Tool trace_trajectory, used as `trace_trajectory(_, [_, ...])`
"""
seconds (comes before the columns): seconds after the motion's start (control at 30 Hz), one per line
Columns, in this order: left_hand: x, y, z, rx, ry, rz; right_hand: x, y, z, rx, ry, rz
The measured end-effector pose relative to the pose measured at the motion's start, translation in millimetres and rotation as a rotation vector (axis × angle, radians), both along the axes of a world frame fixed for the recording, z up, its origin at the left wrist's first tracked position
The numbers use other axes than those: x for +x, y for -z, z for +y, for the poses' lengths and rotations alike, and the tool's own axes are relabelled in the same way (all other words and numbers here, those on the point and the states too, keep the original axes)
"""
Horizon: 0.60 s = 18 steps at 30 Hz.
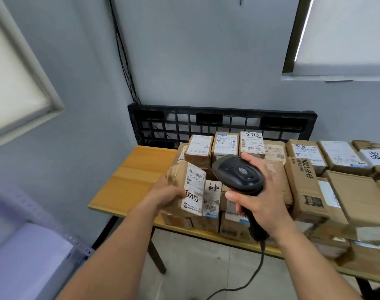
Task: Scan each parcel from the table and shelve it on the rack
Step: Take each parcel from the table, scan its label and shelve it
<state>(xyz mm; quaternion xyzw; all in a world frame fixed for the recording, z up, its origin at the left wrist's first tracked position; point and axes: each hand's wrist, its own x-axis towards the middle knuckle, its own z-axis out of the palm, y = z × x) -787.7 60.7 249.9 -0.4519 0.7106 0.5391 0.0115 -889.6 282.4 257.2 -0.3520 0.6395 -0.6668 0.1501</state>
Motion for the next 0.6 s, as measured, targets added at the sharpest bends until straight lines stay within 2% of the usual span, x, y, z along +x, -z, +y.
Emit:
trace_trajectory(0.13, [26.5, -1.7, -0.6, 0.127, -0.089, 0.203, 16.6, -6.5, -4.4, -0.015, -0.065, -0.021])
trace_trajectory(0.27, [45.8, -4.4, 2.3, 0.033, -0.104, 0.360, 31.2, -15.4, -7.9, -0.050, -0.130, -0.056])
trace_trajectory(0.47, [61.8, -6.5, 5.0, -0.097, -0.123, 0.473, 49.9, -31.6, -7.1, -0.147, -0.270, -0.205])
trace_trajectory(0.6, [66.5, -4.9, 5.5, -0.115, -0.134, 0.515, 58.4, -35.1, -4.4, -0.147, -0.300, -0.223])
